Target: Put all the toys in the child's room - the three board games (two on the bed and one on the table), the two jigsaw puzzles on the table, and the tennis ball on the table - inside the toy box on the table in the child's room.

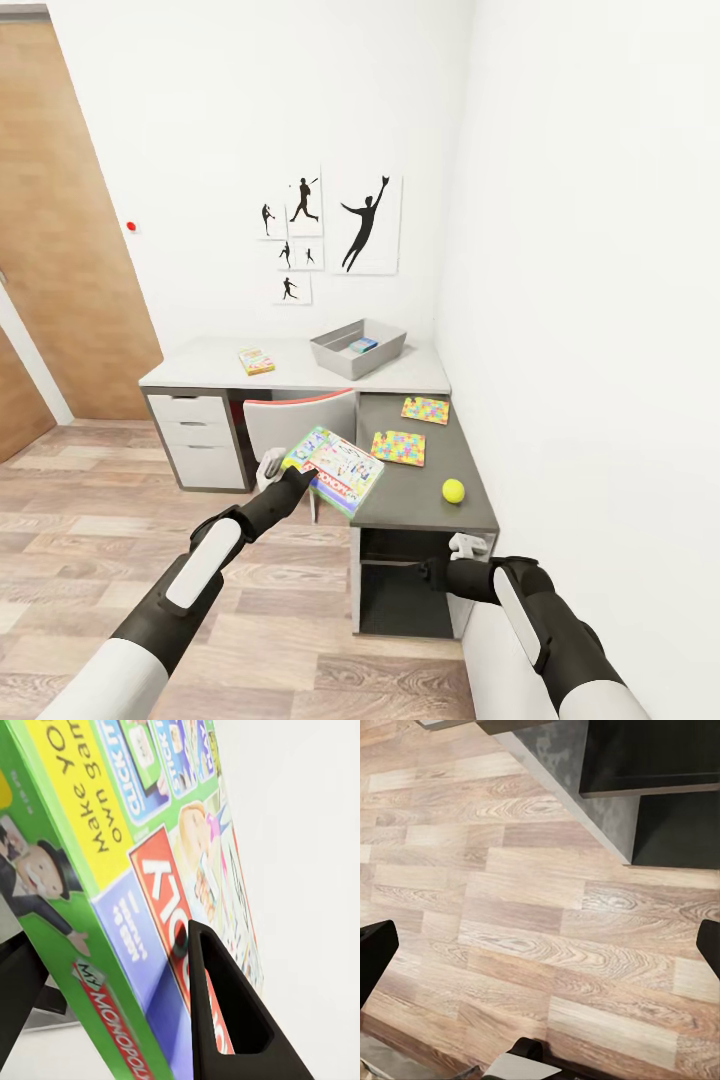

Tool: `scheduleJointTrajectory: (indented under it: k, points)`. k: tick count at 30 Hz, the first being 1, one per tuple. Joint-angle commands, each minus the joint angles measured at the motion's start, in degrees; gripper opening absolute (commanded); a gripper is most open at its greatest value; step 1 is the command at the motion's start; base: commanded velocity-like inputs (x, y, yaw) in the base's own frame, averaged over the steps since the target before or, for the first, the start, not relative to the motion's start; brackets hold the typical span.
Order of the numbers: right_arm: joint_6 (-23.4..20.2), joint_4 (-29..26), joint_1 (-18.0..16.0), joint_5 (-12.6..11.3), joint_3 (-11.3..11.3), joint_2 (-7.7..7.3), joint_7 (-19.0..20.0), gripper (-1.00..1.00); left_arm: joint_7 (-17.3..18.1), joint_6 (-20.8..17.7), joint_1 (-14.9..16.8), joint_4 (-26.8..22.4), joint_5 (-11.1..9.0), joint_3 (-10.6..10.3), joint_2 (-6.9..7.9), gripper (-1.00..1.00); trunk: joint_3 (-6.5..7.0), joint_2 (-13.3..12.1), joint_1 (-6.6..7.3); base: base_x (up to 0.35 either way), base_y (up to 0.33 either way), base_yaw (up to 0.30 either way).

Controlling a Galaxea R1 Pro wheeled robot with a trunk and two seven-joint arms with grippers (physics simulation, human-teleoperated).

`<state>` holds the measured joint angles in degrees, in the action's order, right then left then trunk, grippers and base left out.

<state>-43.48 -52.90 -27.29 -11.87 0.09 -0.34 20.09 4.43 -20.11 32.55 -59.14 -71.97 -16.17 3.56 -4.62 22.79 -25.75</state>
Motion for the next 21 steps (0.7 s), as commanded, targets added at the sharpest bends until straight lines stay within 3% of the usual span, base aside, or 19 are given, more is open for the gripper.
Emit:
scheduleJointTrajectory:
  k: [1, 21]
  points:
    - [-0.3, -0.1, 0.0, -0.2, 0.0, -0.04, 0.0, 1.00, 0.1, -0.1, 0.1, 0.0, -0.4, -0.1, 0.04, -1.00, -0.13, 0.1, -0.04, 0.000, 0.000, 0.000]
    - [-0.3, -0.1, 0.0, -0.2, 0.0, -0.02, 0.0, 1.00, 0.1, -0.2, 0.1, -0.2, -0.3, -0.2, 0.04, -1.00, -0.13, 0.1, -0.04, 0.027, 0.011, 0.000]
